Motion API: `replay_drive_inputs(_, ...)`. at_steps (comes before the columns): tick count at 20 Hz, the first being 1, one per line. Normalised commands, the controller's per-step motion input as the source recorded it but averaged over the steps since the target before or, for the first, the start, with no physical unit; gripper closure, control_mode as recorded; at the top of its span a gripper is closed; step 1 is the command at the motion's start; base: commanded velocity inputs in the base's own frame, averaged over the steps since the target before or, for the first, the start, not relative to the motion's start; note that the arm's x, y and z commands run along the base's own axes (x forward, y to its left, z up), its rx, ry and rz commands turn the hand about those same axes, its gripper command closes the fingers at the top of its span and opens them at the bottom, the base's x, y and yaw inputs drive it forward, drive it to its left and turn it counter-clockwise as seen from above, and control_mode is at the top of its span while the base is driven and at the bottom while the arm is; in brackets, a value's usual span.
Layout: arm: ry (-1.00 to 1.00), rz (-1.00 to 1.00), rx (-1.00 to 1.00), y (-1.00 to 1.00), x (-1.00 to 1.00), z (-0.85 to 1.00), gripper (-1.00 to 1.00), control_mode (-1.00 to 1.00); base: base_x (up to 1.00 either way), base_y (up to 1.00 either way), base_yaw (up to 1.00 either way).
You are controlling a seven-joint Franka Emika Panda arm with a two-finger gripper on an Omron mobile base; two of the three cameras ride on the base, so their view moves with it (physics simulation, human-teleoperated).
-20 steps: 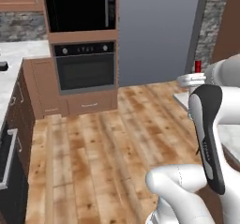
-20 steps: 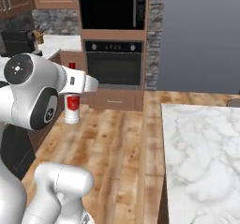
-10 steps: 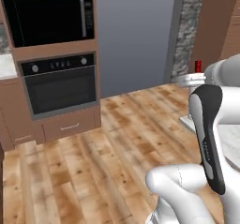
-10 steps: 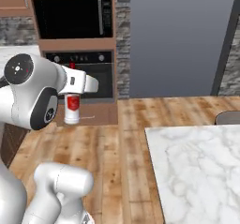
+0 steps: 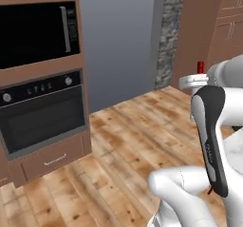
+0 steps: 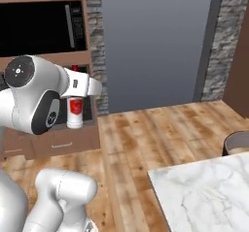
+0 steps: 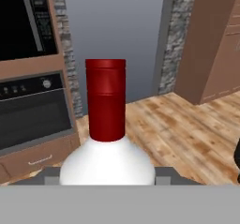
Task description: There is a bowl on the dining counter. Grab a lemon wedge from the fridge and place it in the bowl. Then get the liquor bottle and glass cup from the cabinet and place them next to the bowl.
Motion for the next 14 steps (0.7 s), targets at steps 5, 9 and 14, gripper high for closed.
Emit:
replay_drive_inputs(5, 0.00, 0.00, 0.00, 0.00, 0.00, 0.00, 1.00, 1.00, 1.00, 0.42, -0.36)
replay_drive_inputs(9, 0.00, 0.00, 0.00, 0.00, 0.00, 0.00, 1.00, 1.00, 1.00, 0.38, -0.39)
replay_drive_inputs(14, 0.00, 0.00, 0.00, 0.00, 0.00, 0.00, 1.00, 1.00, 0.97, 0.29, -0.44)
